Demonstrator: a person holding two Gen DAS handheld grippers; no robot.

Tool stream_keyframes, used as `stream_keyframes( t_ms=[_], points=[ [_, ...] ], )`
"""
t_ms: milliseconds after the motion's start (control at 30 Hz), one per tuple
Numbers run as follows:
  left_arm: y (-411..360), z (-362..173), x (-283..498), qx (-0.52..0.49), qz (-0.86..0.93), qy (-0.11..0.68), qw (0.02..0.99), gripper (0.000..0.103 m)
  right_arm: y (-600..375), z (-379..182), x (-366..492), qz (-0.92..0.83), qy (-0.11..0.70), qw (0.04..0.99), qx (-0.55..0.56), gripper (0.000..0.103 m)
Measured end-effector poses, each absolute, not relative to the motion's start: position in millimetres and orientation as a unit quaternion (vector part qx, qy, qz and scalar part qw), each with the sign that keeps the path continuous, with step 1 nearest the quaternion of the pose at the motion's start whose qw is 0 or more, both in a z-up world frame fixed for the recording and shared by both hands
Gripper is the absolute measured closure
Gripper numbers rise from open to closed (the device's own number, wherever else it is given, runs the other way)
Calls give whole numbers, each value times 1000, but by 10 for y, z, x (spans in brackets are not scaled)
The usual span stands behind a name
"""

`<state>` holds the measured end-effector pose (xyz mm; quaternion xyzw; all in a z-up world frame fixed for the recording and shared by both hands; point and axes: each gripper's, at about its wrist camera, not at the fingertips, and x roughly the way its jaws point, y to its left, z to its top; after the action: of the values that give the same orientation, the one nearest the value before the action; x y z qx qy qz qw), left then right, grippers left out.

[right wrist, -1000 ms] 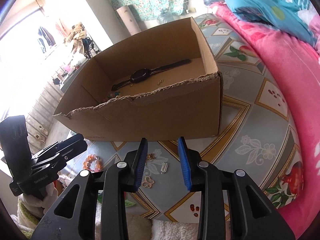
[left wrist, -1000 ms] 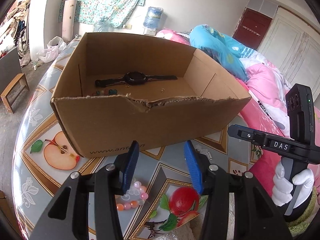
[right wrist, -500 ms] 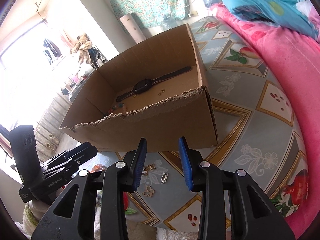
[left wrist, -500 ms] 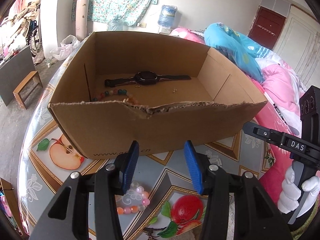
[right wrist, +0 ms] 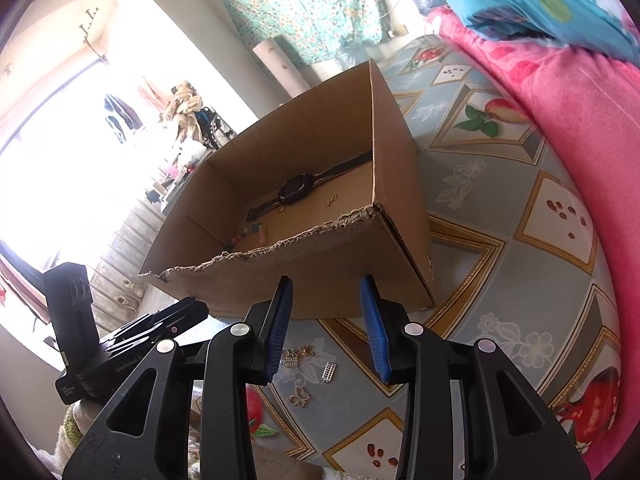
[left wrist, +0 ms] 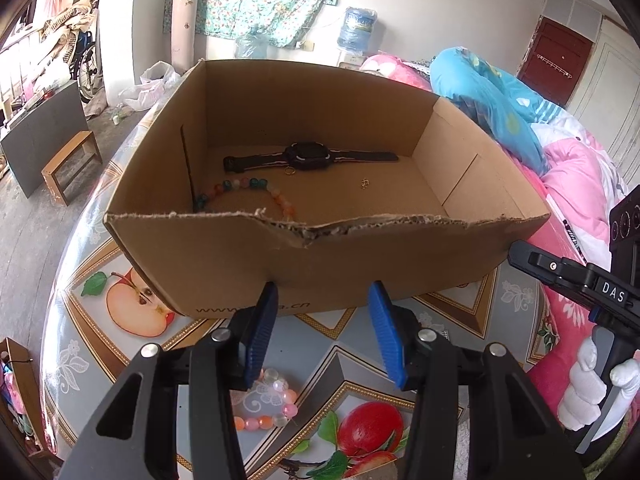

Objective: Organize jewelry

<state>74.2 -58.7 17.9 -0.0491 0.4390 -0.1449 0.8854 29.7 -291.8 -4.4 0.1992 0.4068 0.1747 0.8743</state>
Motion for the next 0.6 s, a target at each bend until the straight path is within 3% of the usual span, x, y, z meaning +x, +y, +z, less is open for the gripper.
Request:
stream_keyframes(
  t_ms=[467, 600],
  points=[
    [-746, -128, 187, 93, -175, 458, 867, 57, -2819, -312, -198, 181, 445, 859, 177, 67],
    [-668, -235, 228, 94, -179, 467, 861, 57, -2816, -374, -342, 164, 466, 852, 173, 67]
  ],
)
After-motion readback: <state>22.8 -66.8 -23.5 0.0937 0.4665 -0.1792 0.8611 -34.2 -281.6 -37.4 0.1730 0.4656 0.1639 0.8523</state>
